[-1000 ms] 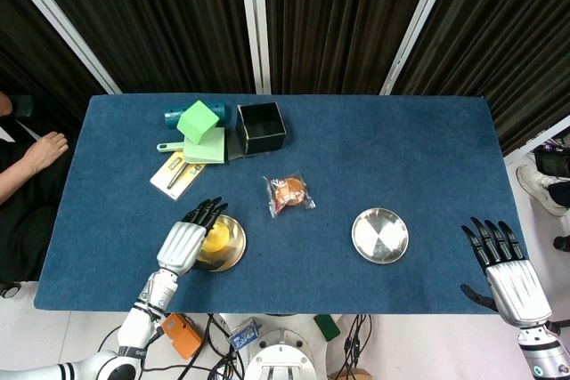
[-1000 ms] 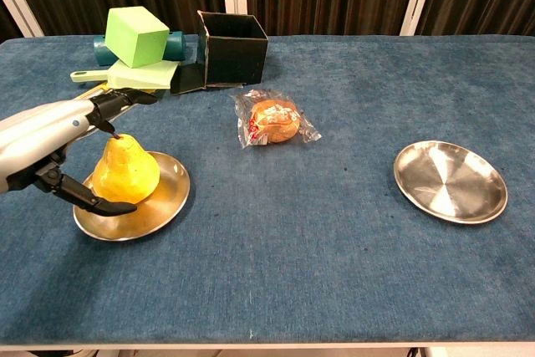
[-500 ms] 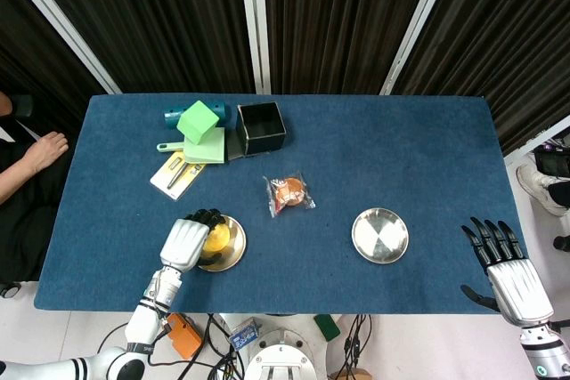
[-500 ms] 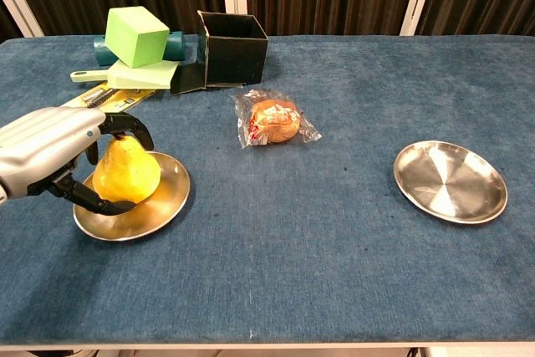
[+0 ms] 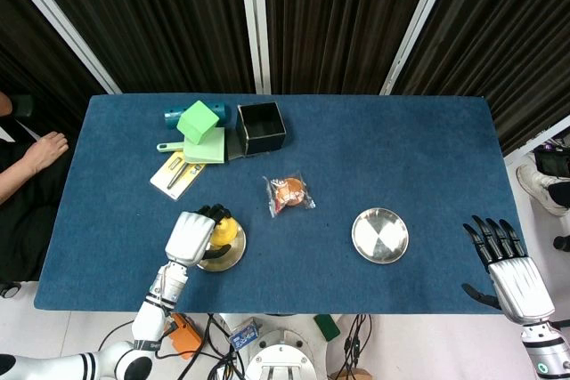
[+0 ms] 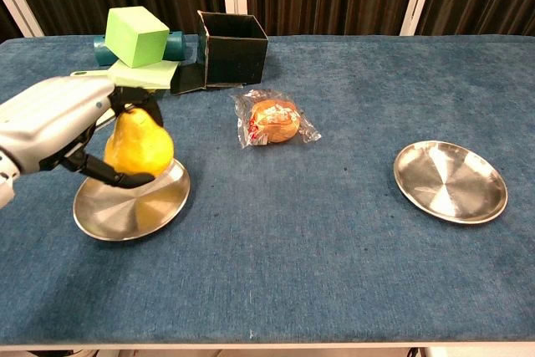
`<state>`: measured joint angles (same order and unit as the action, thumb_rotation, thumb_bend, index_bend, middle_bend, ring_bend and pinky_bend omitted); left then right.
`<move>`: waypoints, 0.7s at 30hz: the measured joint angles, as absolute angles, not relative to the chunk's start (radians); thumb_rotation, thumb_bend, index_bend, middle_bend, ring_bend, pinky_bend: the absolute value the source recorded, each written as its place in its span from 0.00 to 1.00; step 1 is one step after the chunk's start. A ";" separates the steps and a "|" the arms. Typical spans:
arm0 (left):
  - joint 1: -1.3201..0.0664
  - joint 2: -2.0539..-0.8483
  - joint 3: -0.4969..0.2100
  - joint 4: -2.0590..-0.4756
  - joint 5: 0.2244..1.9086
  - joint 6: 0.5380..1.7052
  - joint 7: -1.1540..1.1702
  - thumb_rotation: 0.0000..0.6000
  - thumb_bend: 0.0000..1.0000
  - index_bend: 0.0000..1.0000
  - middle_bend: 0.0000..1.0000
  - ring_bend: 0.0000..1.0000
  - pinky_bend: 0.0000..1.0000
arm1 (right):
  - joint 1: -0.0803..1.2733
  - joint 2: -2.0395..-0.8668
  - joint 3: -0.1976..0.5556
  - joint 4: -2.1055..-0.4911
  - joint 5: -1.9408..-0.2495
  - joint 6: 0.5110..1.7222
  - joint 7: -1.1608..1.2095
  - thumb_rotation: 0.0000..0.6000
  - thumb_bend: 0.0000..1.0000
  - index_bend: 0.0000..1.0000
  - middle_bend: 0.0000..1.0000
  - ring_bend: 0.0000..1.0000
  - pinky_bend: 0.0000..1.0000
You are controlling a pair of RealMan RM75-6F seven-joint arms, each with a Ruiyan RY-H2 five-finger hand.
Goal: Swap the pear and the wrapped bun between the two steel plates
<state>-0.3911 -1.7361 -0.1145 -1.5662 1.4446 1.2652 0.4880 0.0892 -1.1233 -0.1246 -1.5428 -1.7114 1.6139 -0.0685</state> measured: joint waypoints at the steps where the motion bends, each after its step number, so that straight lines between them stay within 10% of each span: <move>1: -0.398 -1.739 -0.117 -1.582 1.451 1.265 0.492 1.00 0.37 0.51 0.57 0.58 0.74 | 0.089 -1.123 -0.123 -1.544 -1.712 1.612 -0.069 0.96 0.24 0.00 0.00 0.00 0.00; 21: -0.591 -2.154 -0.195 -1.359 1.353 1.151 0.697 1.00 0.14 0.31 0.36 0.37 0.60 | 0.099 -1.094 -0.089 -1.547 -1.696 1.543 0.000 0.96 0.24 0.00 0.00 0.00 0.00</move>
